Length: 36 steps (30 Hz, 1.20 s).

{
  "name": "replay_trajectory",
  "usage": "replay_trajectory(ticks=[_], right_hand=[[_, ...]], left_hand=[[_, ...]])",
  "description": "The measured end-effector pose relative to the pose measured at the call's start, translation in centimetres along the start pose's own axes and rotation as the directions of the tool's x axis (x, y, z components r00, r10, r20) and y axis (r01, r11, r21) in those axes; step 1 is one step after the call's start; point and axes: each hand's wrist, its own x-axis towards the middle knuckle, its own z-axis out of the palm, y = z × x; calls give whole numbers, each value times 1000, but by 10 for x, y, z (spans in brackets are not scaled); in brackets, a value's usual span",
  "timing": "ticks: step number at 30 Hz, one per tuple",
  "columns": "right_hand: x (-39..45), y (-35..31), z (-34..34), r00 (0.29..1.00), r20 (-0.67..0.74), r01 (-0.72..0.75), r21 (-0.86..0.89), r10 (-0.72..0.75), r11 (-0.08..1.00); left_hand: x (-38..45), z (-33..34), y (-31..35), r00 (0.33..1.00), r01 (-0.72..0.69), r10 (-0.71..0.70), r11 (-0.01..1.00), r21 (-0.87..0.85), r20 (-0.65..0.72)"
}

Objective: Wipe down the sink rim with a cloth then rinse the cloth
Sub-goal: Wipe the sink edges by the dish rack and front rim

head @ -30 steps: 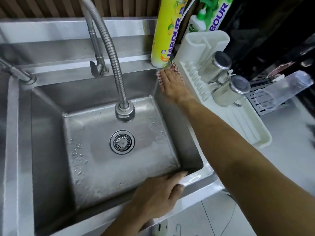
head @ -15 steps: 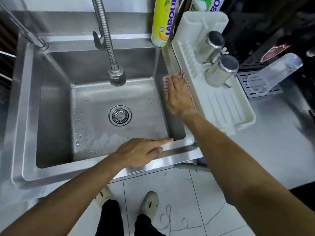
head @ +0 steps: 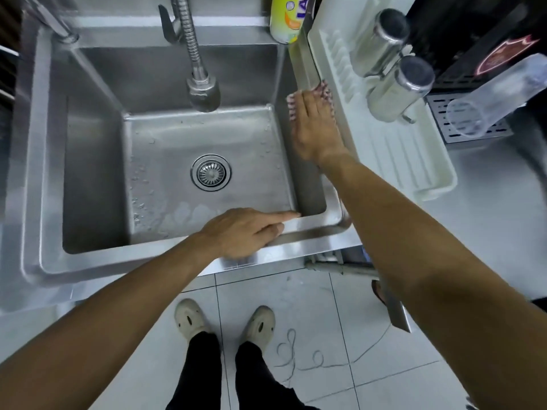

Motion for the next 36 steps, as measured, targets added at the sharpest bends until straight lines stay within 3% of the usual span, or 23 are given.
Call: replay_trajectory(ticks=[4, 8, 15, 19, 22, 26, 30, 33, 36], right_hand=[[-125, 4, 17, 990, -136, 42, 91, -30, 995], [-193, -2, 15, 998, -60, -9, 152, 18, 988], [-65, -1, -1, 999, 23, -22, -7, 22, 1000], [-101, 1, 7, 1000, 9, -11, 44, 11, 999], [-186, -9, 18, 993, -58, -94, 149, 103, 984], [-217, -59, 19, 946, -30, -310, 215, 323, 926], [-227, -55, 20, 995, -67, -52, 250, 71, 967], [-220, -21, 15, 987, -145, -32, 260, 72, 965], [-219, -38, 19, 985, -166, -15, 222, 53, 975]], left_hand=[[-2, 3, 0, 998, 65, -65, 997, 36, -7], [-1, 5, 3, 991, 130, -129, 985, 114, -19], [0, 5, -2, 991, 131, -131, 987, 91, -9], [-1, 5, -4, 991, 133, -132, 987, 89, -8], [-3, 5, 2, 991, 136, -135, 985, 106, -15], [-6, 3, 7, 986, 163, -157, 976, 147, -51], [-10, 3, 4, 981, 187, -176, 968, 170, -80], [-20, 2, -2, 981, 192, -181, 966, 172, -75], [-29, -2, -4, 976, 211, -196, 963, 168, -100]])
